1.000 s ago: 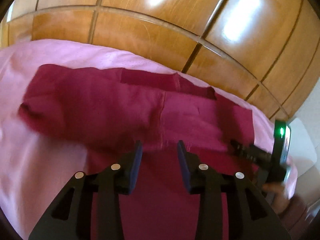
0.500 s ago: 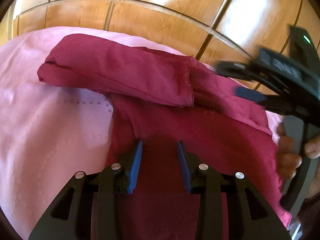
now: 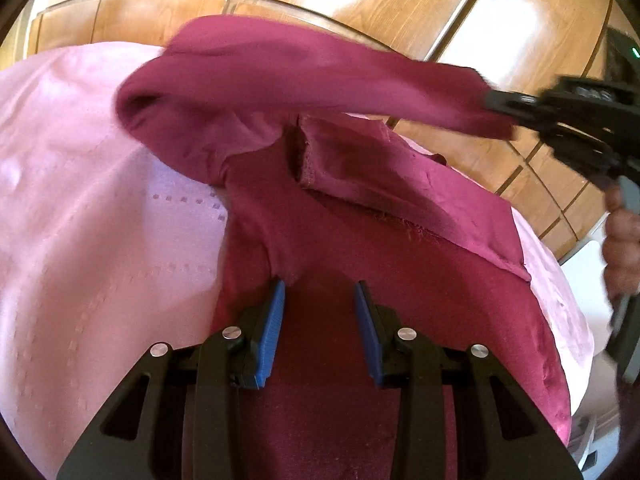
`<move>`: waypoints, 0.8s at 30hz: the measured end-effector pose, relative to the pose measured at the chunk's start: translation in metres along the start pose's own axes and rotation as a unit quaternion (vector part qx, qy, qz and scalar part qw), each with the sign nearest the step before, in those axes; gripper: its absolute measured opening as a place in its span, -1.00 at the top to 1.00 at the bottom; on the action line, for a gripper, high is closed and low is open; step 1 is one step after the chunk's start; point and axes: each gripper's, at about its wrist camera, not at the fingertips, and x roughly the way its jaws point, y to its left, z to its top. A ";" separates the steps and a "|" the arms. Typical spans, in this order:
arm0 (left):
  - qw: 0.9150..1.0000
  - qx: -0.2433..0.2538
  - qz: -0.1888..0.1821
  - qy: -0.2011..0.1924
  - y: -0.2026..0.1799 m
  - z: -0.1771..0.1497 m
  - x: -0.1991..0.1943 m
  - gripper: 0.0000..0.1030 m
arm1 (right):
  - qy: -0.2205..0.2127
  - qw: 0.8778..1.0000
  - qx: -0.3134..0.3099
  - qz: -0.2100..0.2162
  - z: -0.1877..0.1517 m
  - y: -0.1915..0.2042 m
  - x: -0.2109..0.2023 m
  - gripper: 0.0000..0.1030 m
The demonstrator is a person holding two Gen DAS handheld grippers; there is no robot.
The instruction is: Fold small clothes
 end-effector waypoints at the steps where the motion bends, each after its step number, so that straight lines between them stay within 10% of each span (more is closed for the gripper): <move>1: 1.000 0.001 0.001 0.000 0.000 0.000 0.000 0.32 | -0.006 1.000 0.006 -0.009 0.001 -0.013 -0.009 0.91; 15: 0.999 0.018 0.025 0.004 -0.005 -0.001 0.002 0.32 | 0.076 0.972 0.161 -0.153 -0.061 -0.179 0.004 0.90; 21: 0.997 0.045 0.046 0.037 -0.013 0.005 -0.002 0.32 | 0.055 0.968 0.157 -0.188 -0.067 -0.186 -0.010 -0.31; 24: 0.997 0.058 0.051 0.022 -0.019 0.018 -0.014 0.32 | 0.017 0.976 0.107 -0.188 -0.059 -0.157 -0.028 -0.38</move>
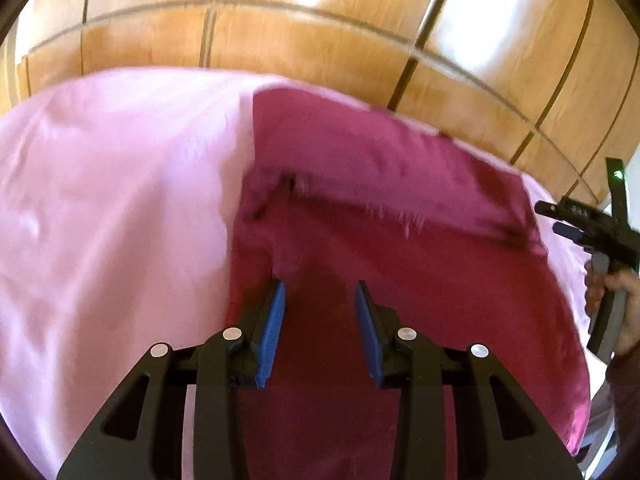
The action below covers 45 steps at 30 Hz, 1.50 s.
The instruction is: Fold small clothes
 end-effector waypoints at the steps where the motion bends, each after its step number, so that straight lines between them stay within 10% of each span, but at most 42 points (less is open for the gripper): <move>1: 1.000 -0.002 -0.002 -0.012 0.000 0.007 -0.004 0.32 | -0.009 1.000 -0.014 0.010 0.000 0.008 -0.005 -0.39; 5: 0.999 -0.003 0.008 -0.040 -0.007 0.039 -0.002 0.32 | -0.019 0.995 -0.094 0.041 -0.010 0.057 -0.009 -0.48; 10: 0.999 -0.005 0.020 -0.030 -0.012 0.071 0.032 0.32 | 0.019 0.987 -0.157 -0.023 -0.028 0.078 0.044 -0.63; 14: 0.999 -0.020 0.028 0.026 -0.001 0.067 0.077 0.32 | 0.021 0.994 -0.103 0.012 -0.037 0.048 0.062 -0.91; 26: 0.998 -0.002 0.006 -0.066 -0.023 0.102 0.026 0.32 | 0.017 0.994 -0.106 0.012 -0.041 0.051 0.061 -0.95; 34: 0.998 -0.002 0.051 0.033 -0.002 0.117 0.124 0.32 | 0.016 0.994 -0.105 0.017 -0.044 0.048 0.060 -0.95; 45: 0.998 -0.024 0.048 0.026 0.006 0.100 0.092 0.32 | 0.018 0.995 -0.098 0.022 -0.043 0.047 0.062 -0.96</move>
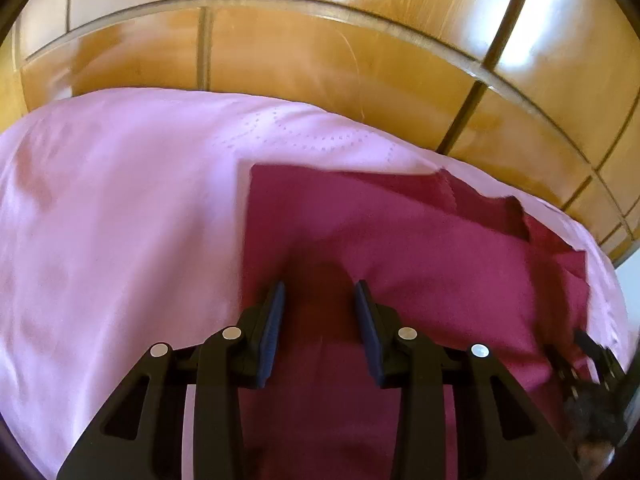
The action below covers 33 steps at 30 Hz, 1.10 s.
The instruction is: Fold small clothes
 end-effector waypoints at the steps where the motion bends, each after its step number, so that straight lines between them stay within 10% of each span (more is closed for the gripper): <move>1: 1.000 0.001 -0.001 -0.001 0.003 -0.007 -0.008 0.32 | 0.000 1.000 0.000 0.000 0.000 0.000 0.000 -0.96; 16: 0.999 0.012 -0.025 0.020 0.055 -0.158 -0.127 0.31 | 0.012 1.000 0.023 -0.007 -0.006 -0.006 -0.033 -0.96; 27: 0.995 0.044 -0.062 0.061 0.050 -0.204 -0.162 0.31 | 0.087 0.995 0.040 -0.009 -0.112 -0.076 -0.119 -0.95; 33: 0.991 0.050 -0.079 0.093 0.043 -0.225 -0.166 0.31 | 0.116 0.990 0.064 0.053 -0.170 -0.088 -0.167 -0.36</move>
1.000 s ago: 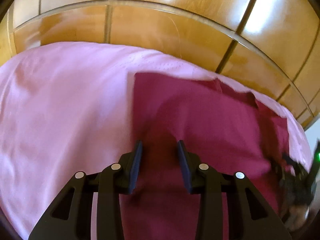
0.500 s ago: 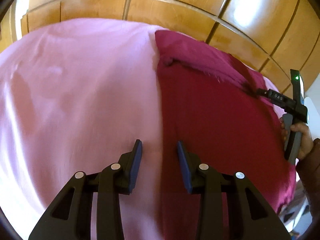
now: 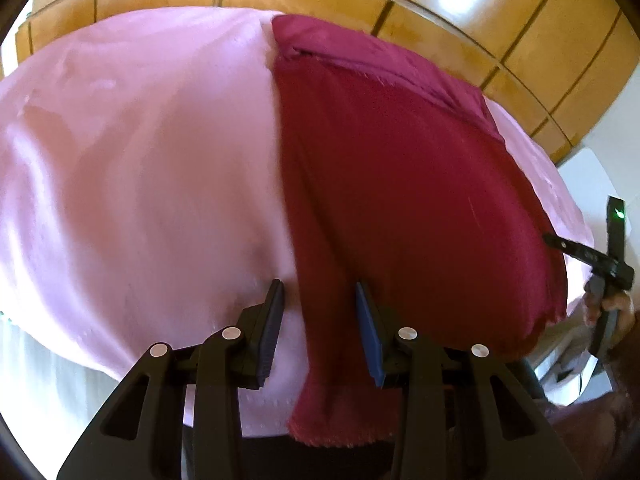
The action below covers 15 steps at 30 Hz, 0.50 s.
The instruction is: Fold small clothes
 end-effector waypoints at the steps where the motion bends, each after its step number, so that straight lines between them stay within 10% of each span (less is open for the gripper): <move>1: 1.000 0.002 -0.001 0.004 -0.001 0.000 0.001 0.31 | 0.009 1.000 -0.002 0.010 -0.009 0.002 -0.004 -0.21; 7: 0.999 0.011 -0.024 0.018 -0.005 -0.001 -0.002 0.86 | 0.039 0.998 -0.018 0.042 -0.014 0.010 -0.008 0.74; 15: 0.989 -0.023 -0.139 -0.036 -0.004 0.044 -0.035 0.93 | -0.039 0.982 0.023 0.182 0.055 0.019 -0.033 0.82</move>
